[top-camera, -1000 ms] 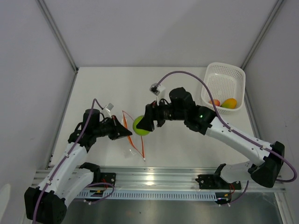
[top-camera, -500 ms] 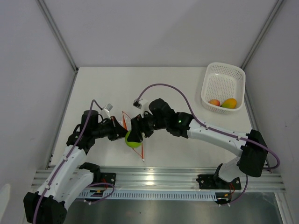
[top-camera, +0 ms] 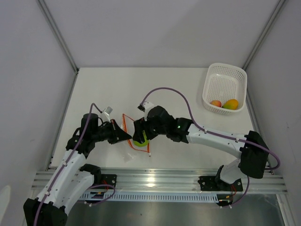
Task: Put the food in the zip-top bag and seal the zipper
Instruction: Place the fake fruit in the zipper food storage bag, then adjust the zipper food storage bag at the center of the board.
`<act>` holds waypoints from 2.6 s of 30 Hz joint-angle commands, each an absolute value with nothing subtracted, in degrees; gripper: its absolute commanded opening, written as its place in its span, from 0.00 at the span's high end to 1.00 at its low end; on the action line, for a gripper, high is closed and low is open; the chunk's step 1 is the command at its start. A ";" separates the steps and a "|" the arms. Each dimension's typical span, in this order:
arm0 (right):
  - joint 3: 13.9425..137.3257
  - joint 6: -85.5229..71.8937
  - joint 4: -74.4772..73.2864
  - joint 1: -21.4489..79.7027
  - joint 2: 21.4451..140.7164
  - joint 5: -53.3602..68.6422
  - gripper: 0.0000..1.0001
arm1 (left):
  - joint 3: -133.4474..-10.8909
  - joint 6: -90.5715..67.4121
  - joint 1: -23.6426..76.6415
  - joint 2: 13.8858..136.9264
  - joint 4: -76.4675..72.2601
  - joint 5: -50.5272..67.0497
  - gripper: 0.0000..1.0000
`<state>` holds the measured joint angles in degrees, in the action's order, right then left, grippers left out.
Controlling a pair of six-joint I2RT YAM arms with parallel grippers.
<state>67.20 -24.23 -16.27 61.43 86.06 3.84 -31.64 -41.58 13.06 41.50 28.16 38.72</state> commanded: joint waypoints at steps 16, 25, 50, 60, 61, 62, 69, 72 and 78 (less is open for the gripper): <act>67.59 -24.08 -13.45 62.58 88.68 1.84 0.56 | -31.20 -45.62 13.62 39.29 24.61 47.02 0.99; 66.97 -23.64 -15.82 63.10 86.49 6.41 0.27 | -30.68 -45.44 13.62 39.29 24.26 46.05 0.99; 64.51 -22.41 -13.97 64.86 83.33 11.70 0.01 | -28.92 -46.93 13.62 38.59 21.88 48.43 0.99; 67.85 -22.94 -20.21 64.86 74.72 5.19 0.01 | -28.48 -46.85 13.62 38.06 22.24 48.95 0.99; 67.85 -22.94 -20.91 64.86 74.10 4.14 0.01 | -28.56 -46.93 13.62 37.97 22.24 49.04 0.99; 67.76 -23.11 -21.09 64.86 73.66 3.43 0.01 | -28.48 -46.93 13.62 37.88 22.41 49.04 0.99; 65.66 -25.92 -23.38 62.58 73.21 -1.85 0.05 | -28.39 -47.11 13.71 37.09 22.59 49.75 0.99; 63.11 -26.54 -20.93 61.70 73.74 -0.71 0.19 | -28.57 -47.28 13.62 36.83 22.68 49.83 0.99; 59.15 -26.46 -15.48 61.61 75.67 1.66 0.46 | -29.09 -47.20 13.62 36.39 23.03 50.45 0.99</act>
